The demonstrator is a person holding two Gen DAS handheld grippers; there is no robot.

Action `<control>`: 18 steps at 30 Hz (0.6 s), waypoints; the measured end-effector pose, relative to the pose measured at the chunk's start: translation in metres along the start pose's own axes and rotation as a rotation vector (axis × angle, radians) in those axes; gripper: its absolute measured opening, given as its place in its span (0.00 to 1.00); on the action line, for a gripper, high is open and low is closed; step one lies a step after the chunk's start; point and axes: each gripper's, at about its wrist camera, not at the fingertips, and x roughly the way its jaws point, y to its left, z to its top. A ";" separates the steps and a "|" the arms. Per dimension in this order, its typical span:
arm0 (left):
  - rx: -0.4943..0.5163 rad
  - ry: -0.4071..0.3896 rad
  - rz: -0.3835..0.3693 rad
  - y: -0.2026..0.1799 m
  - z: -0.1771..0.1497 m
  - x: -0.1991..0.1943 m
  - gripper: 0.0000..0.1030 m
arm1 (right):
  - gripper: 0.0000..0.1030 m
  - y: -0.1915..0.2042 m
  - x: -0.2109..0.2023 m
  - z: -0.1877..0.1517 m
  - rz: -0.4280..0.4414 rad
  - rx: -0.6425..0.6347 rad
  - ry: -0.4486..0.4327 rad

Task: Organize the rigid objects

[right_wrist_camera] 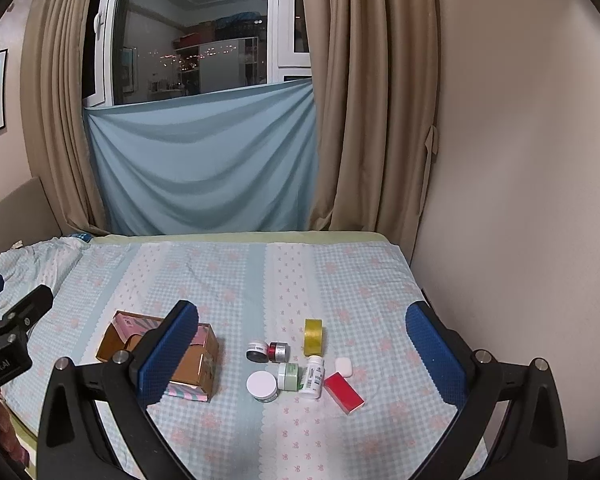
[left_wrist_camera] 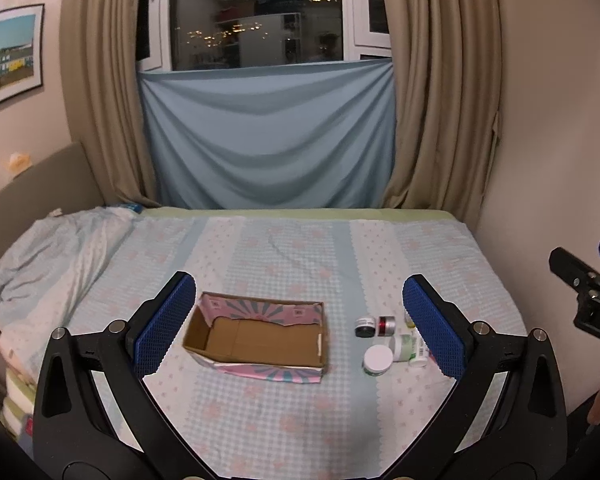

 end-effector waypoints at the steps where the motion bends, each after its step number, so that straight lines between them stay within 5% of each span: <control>1: 0.002 0.000 -0.001 0.000 0.001 0.000 1.00 | 1.00 0.001 -0.001 0.000 0.000 -0.001 -0.001; 18: -0.007 -0.013 -0.039 -0.004 0.000 -0.005 1.00 | 1.00 -0.001 -0.002 0.002 0.004 -0.014 -0.010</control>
